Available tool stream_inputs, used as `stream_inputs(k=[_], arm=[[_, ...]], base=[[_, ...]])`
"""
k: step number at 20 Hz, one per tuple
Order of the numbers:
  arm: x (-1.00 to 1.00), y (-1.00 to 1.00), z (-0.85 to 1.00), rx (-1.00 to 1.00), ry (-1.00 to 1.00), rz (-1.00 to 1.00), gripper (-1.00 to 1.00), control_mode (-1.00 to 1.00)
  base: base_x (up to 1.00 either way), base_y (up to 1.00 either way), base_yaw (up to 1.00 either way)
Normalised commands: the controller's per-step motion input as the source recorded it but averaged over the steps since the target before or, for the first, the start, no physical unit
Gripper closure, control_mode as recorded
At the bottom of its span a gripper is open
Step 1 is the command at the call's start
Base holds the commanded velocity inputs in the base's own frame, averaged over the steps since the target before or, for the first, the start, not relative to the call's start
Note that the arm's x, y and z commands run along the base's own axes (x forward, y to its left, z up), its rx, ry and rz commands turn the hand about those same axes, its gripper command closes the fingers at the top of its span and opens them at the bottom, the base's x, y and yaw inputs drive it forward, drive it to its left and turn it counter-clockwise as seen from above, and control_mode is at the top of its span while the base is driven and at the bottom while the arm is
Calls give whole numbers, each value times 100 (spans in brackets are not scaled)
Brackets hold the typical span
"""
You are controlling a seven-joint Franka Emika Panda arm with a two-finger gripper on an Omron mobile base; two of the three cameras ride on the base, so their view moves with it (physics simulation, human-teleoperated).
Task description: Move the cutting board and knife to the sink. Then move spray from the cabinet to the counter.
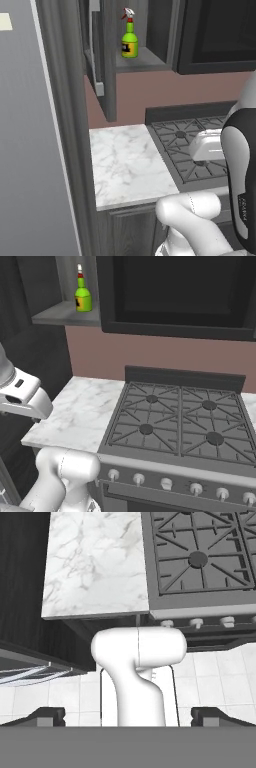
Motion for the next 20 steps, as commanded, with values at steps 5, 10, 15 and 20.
stream_inputs(k=[5,10,15,20], arm=[[0,0,0,0,0,0,-100,100],[0,0,-4,0,-1,0,-100,-100],[-3,0,23,0,-23,0,-100,-100],[-1,0,64,0,-30,2,-100,-100]], base=[[1,0,0],[0,0,0],[0,0,0],[0,0,0]])
